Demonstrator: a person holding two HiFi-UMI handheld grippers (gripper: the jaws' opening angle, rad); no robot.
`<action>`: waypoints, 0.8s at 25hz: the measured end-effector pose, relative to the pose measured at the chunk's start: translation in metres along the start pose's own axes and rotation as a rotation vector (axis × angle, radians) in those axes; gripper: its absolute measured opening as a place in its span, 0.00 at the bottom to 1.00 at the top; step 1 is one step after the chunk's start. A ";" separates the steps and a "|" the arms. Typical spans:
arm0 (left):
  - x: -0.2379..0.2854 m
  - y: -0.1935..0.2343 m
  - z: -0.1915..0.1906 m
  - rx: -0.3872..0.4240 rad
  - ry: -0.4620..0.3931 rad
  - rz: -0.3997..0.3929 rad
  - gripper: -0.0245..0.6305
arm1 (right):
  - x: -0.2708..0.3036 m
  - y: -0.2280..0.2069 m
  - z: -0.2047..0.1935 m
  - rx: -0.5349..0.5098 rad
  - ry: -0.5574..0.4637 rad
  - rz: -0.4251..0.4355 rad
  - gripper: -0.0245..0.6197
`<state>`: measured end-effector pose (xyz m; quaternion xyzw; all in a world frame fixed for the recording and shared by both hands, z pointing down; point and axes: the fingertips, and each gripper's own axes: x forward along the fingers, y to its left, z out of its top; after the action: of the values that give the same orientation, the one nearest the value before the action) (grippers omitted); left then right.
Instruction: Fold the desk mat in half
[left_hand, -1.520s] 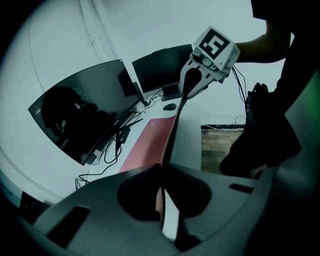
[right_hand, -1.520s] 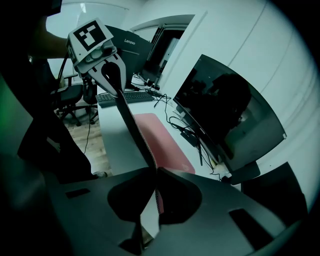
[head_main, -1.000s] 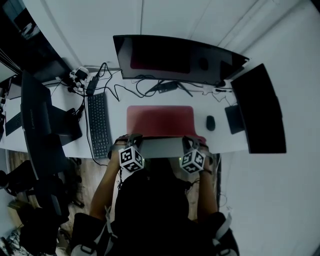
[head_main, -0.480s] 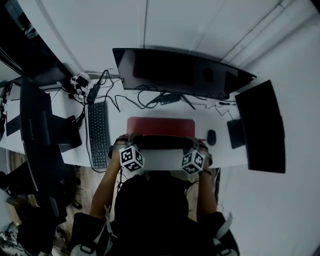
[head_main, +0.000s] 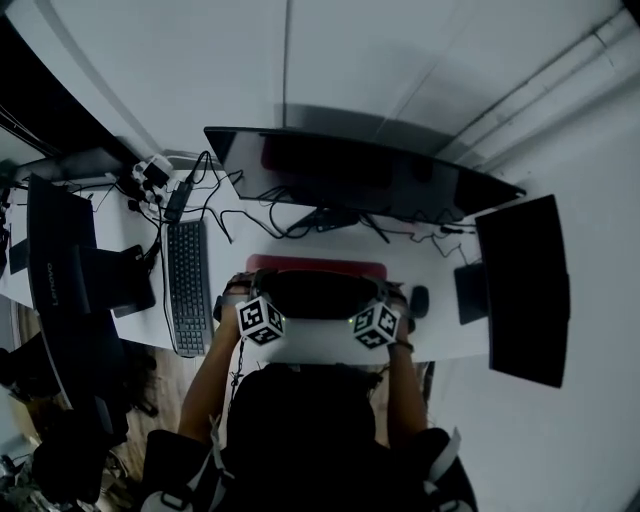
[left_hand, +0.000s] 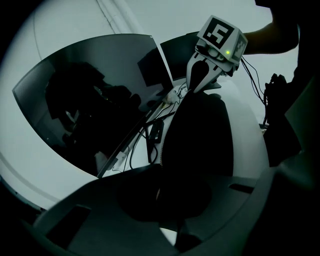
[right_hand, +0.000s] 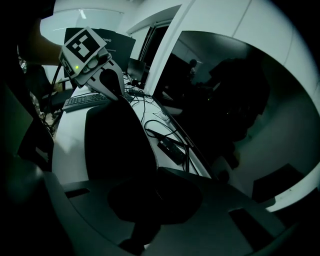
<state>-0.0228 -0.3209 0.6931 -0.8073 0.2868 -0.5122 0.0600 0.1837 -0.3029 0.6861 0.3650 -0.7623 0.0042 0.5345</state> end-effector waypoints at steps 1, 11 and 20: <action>0.006 0.003 0.000 -0.007 0.003 0.004 0.07 | 0.006 -0.003 0.001 -0.001 -0.001 0.003 0.07; 0.065 0.028 -0.011 -0.077 0.037 0.042 0.07 | 0.070 -0.027 0.007 -0.018 -0.002 0.024 0.07; 0.107 0.043 -0.021 -0.114 0.071 0.052 0.07 | 0.118 -0.042 0.009 -0.038 0.011 0.036 0.07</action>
<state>-0.0249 -0.4079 0.7710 -0.7830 0.3382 -0.5218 0.0171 0.1806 -0.4025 0.7621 0.3410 -0.7657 0.0011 0.5454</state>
